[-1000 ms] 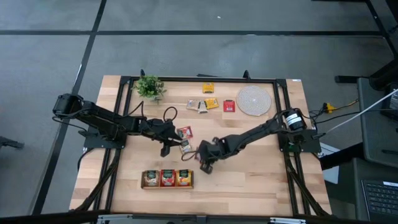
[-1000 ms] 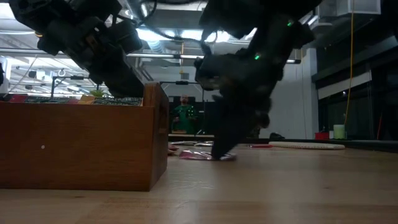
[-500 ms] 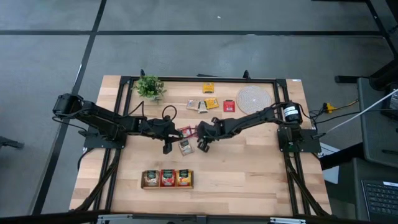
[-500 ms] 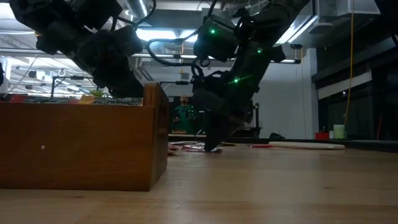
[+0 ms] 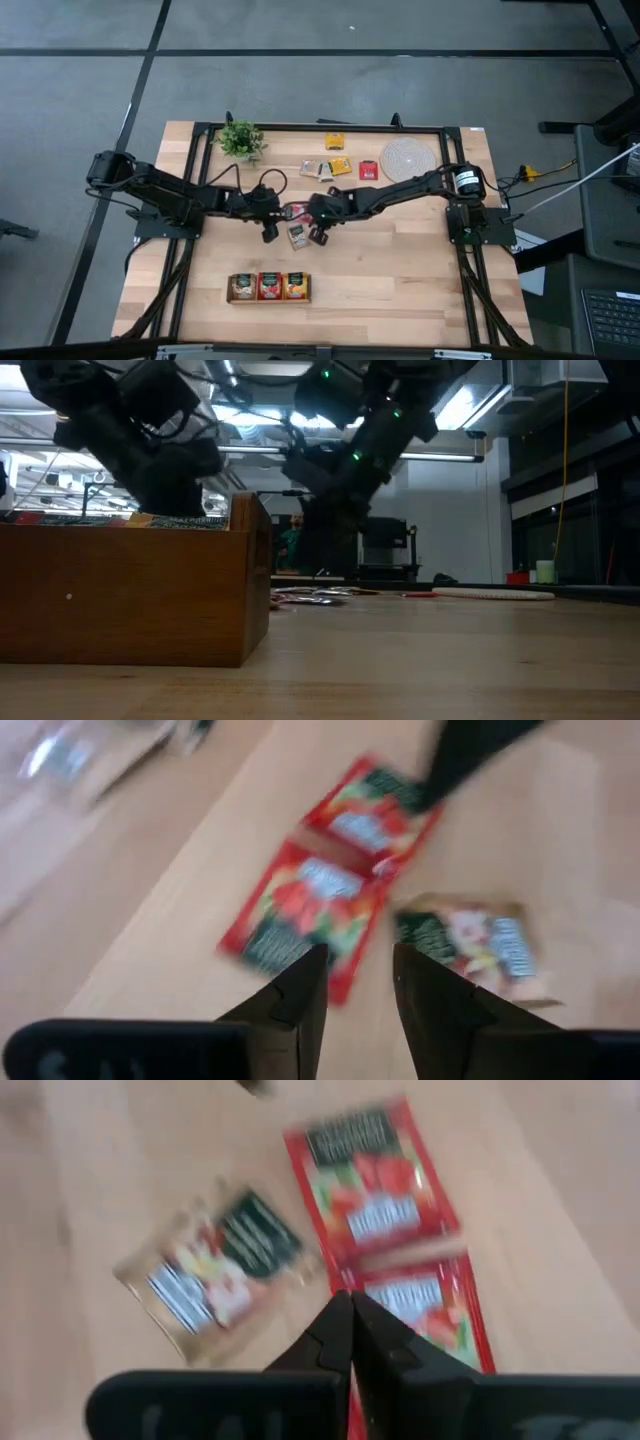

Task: Pick & Place Tea
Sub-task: Put the red tea bag into the middle section of the wooden organizer

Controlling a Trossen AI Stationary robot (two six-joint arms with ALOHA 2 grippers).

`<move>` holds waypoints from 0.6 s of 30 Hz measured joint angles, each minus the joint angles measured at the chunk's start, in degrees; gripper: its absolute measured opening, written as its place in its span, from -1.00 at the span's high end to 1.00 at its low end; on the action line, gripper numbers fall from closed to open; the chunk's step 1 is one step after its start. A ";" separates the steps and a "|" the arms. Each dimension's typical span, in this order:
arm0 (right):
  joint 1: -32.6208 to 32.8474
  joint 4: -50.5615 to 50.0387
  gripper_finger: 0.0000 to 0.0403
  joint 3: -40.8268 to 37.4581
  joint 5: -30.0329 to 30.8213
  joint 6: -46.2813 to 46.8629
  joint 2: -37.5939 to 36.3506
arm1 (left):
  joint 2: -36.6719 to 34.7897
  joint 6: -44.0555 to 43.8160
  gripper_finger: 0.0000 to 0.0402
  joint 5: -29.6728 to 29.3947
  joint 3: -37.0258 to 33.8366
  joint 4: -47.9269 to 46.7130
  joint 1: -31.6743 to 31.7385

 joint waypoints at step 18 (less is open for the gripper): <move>-4.65 9.55 0.97 0.41 -7.62 0.53 7.15 | 0.74 -4.09 0.45 11.84 0.00 -5.38 10.06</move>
